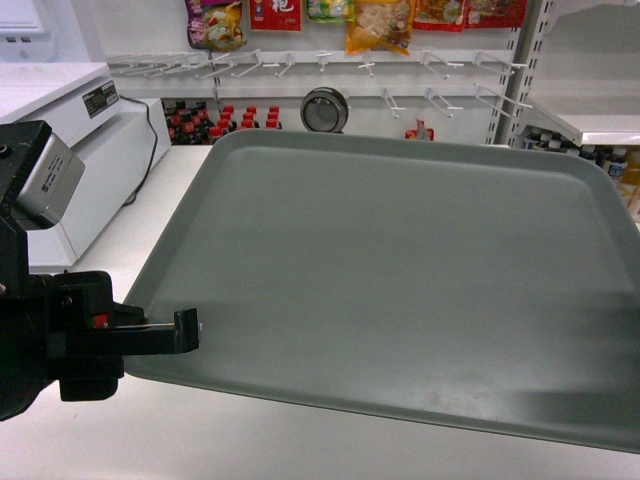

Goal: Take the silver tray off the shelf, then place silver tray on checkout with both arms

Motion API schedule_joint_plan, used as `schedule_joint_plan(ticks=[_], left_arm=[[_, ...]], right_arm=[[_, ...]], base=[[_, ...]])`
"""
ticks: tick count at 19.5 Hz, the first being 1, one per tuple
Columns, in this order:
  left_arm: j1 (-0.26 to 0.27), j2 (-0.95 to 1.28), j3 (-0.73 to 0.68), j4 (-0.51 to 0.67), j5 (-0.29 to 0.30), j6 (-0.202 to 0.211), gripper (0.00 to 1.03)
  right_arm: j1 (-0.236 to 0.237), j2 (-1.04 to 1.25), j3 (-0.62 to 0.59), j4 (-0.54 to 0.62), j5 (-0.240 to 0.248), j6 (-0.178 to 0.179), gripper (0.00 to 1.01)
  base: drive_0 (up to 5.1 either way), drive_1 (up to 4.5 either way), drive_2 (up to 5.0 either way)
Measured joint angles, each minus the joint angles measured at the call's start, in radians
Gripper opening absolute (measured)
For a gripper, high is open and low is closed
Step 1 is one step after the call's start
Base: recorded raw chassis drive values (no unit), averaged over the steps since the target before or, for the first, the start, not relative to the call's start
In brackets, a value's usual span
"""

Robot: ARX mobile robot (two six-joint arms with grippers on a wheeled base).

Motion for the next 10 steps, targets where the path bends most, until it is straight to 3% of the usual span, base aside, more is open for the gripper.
schedule_joint_plan(ticks=[8, 10], left_arm=[[0.0, 0.003, 0.0, 0.0, 0.0, 0.0, 0.03], [0.0, 0.003, 0.0, 0.0, 0.0, 0.0, 0.03]], right_arm=[[0.0, 0.003, 0.001, -0.002, 0.001, 0.0, 0.02], [0.0, 0.003, 0.001, -0.002, 0.0, 0.0, 0.02]], base=[[-5.0, 2.4, 2.4], [0.0, 0.0, 0.0]])
